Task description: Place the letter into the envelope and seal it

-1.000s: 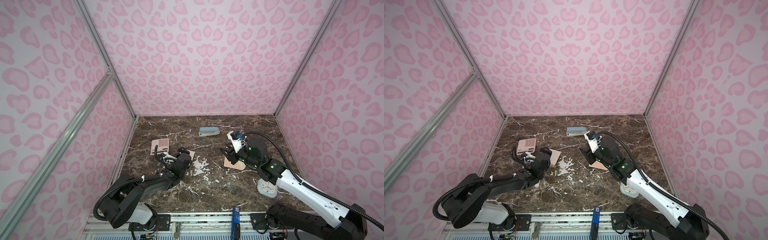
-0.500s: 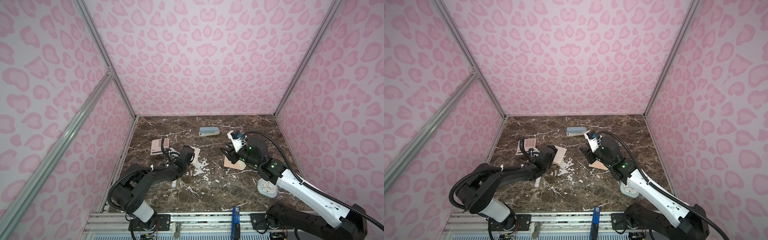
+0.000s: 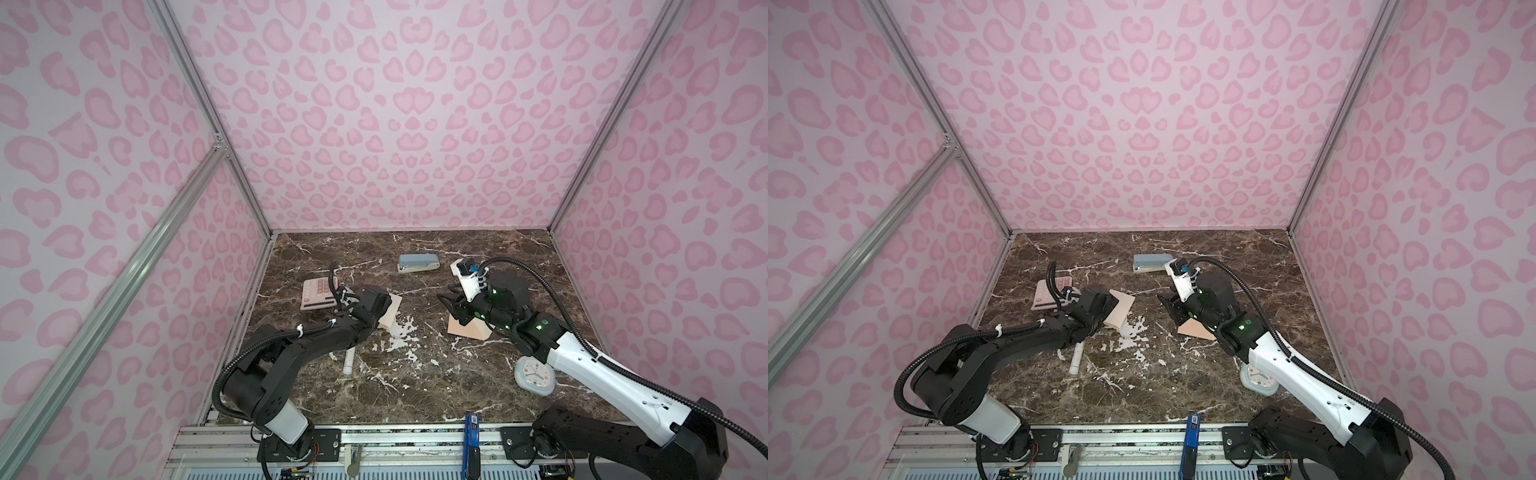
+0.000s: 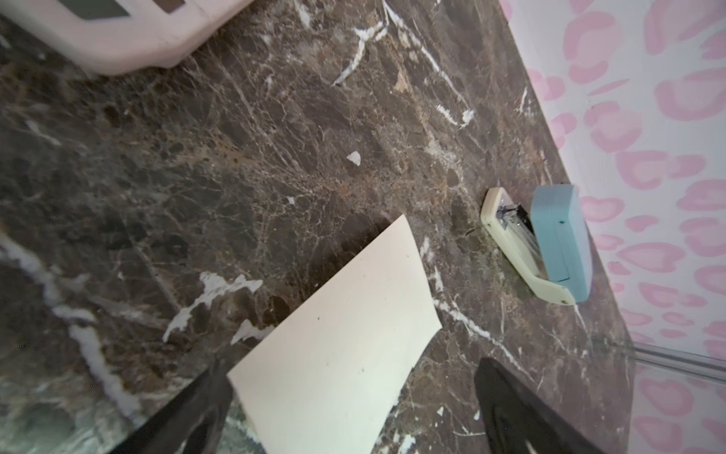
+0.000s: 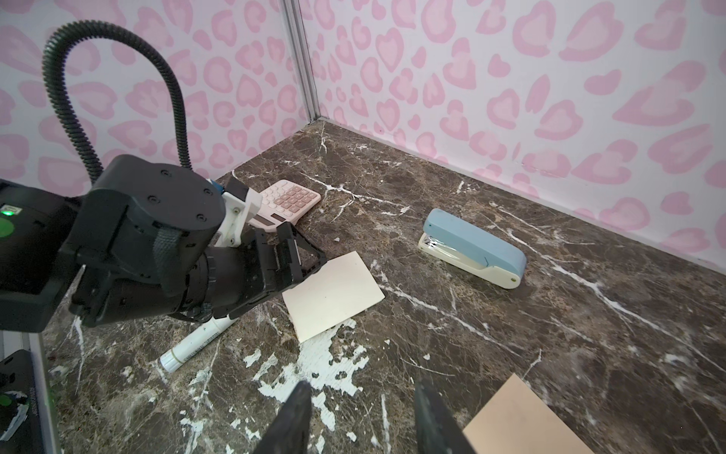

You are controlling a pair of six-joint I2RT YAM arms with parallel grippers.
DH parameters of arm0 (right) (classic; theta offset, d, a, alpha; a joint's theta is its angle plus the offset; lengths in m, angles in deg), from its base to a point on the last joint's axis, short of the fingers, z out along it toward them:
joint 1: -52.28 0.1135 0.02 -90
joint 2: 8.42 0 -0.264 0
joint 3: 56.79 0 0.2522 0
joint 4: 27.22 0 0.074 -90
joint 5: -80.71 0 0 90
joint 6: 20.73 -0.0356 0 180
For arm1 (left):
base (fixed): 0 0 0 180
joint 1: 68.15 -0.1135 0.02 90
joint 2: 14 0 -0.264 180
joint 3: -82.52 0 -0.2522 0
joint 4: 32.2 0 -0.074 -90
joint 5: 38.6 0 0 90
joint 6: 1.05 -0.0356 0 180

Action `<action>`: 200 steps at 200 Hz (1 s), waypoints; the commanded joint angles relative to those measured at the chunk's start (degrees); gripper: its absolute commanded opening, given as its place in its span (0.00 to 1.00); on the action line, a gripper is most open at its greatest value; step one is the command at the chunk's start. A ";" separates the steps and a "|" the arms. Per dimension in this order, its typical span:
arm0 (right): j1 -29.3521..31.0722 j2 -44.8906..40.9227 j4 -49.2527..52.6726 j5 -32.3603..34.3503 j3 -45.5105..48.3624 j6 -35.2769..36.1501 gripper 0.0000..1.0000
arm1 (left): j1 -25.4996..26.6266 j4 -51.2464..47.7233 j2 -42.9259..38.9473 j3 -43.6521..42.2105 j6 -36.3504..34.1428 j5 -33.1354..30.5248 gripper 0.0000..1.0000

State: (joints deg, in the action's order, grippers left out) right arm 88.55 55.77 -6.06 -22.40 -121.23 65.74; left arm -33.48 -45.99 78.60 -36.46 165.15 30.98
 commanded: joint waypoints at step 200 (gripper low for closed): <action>-16.99 4.26 -1.22 9.14 6.83 -16.37 0.44 | 5.44 -11.38 -21.56 2.14 -28.67 -4.48 0.93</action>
State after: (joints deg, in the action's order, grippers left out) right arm 74.24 59.59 -6.39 -15.12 -115.68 54.64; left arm -28.89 -62.27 57.96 -33.73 142.77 25.47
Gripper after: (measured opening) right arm 0.446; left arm 0.935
